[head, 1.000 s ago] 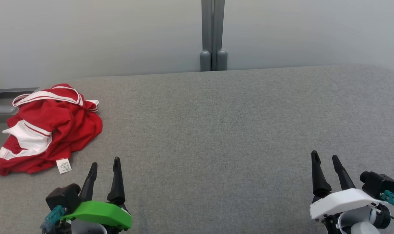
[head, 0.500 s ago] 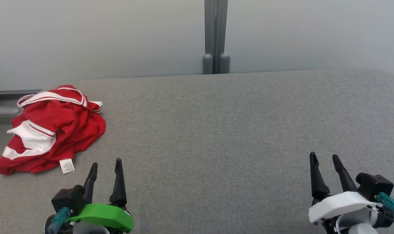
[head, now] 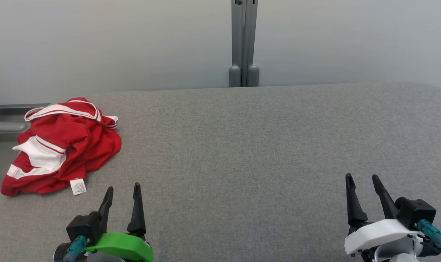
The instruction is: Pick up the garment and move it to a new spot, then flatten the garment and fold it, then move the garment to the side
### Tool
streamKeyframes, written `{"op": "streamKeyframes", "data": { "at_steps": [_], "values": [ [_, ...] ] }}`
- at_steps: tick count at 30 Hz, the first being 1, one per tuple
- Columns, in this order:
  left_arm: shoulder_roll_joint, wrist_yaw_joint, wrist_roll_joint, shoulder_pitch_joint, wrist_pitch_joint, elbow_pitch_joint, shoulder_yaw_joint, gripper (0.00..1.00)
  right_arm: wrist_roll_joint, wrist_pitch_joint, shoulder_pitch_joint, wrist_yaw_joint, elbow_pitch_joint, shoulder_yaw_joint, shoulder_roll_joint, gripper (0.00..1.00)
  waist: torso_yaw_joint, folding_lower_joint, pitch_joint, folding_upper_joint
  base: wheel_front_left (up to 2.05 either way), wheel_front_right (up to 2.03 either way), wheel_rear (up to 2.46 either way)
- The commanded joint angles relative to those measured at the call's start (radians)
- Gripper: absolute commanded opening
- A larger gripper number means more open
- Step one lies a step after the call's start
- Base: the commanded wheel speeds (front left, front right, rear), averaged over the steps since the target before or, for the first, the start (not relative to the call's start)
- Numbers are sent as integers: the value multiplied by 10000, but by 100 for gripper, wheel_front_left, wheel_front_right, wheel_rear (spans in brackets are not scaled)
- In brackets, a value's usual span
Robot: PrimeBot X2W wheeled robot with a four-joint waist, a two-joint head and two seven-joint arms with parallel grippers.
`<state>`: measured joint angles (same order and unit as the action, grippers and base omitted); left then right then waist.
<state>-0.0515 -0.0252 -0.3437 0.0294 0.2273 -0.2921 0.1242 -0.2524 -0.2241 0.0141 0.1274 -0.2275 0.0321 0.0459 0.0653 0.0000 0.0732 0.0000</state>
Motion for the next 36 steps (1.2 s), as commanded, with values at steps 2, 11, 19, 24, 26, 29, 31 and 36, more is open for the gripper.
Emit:
{"op": "streamKeyframes", "data": {
  "at_steps": [2,11,19,24,26,29,31,36],
  "values": [
    [-19,70,341,-103,105,-27,17,100,320,-135,117,45,32,-29,55,100,29,0,27,0,0,0,0],
    [-16,160,859,-48,265,-265,22,100,908,-295,168,41,-81,-46,61,100,161,0,66,0,0,0,0],
    [-16,177,1222,5,395,-348,3,100,1309,-430,188,47,-158,-50,66,100,227,0,74,0,0,0,0],
    [-10,133,1134,75,389,-309,-29,100,1191,-425,155,36,-154,-30,65,100,253,0,51,0,0,0,0],
    [-8,125,1112,96,389,-312,-40,100,1158,-423,134,36,-169,-27,65,100,266,0,48,0,0,0,0],
    [-5,111,1041,128,389,-368,-52,100,1250,-420,141,36,-183,-6,65,100,328,0,55,0,0,0,0],
    [-4,102,1037,169,389,-361,-34,100,1235,-420,187,36,-160,24,63,100,426,0,60,0,0,0,0],
    [-17,129,1154,256,388,-265,-35,100,1227,-420,206,36,-74,54,62,100,948,0,10,0,0,0,0]
  ]
}}
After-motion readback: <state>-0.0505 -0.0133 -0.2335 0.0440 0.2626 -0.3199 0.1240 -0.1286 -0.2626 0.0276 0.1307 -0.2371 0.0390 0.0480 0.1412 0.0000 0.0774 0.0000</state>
